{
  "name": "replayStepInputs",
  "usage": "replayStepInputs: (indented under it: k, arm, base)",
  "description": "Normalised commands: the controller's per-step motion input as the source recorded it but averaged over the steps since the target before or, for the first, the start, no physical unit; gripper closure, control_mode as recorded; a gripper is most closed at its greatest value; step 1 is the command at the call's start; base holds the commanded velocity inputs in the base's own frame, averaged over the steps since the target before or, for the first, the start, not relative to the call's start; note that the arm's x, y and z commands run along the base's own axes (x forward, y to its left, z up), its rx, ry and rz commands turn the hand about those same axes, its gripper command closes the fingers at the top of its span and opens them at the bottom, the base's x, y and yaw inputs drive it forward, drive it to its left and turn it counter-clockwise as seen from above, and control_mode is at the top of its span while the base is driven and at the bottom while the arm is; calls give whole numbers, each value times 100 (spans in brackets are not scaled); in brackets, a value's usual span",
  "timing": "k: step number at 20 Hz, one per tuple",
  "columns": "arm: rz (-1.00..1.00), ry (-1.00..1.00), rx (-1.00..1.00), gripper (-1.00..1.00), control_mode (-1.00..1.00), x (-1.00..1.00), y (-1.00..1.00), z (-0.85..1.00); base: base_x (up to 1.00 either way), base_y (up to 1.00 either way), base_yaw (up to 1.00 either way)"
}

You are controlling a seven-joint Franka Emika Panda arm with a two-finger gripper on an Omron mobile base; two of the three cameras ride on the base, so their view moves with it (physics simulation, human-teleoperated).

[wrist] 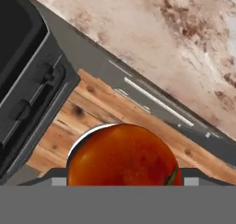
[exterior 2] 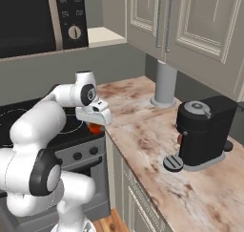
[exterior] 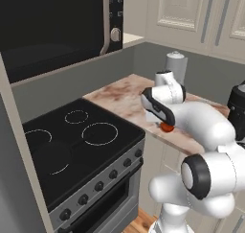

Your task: Place the pan on the front left burner on the stove. Then place the tomato and the onion in the pan and turn on the front left burner.

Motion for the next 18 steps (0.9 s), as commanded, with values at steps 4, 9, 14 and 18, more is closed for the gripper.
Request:
replayStepInputs:
  k: [4,9,14,18]
  arm:
    - [30,9,11,100,-100,0,72,3]
    - [30,9,11,100,-100,0,75,0]
    - [27,3,7,100,-100,0,83,0]
    - [21,0,2,100,-100,0,86,0]
  base:
    - [0,0,0]
    - [0,0,0]
    - [0,0,0]
    - [0,0,0]
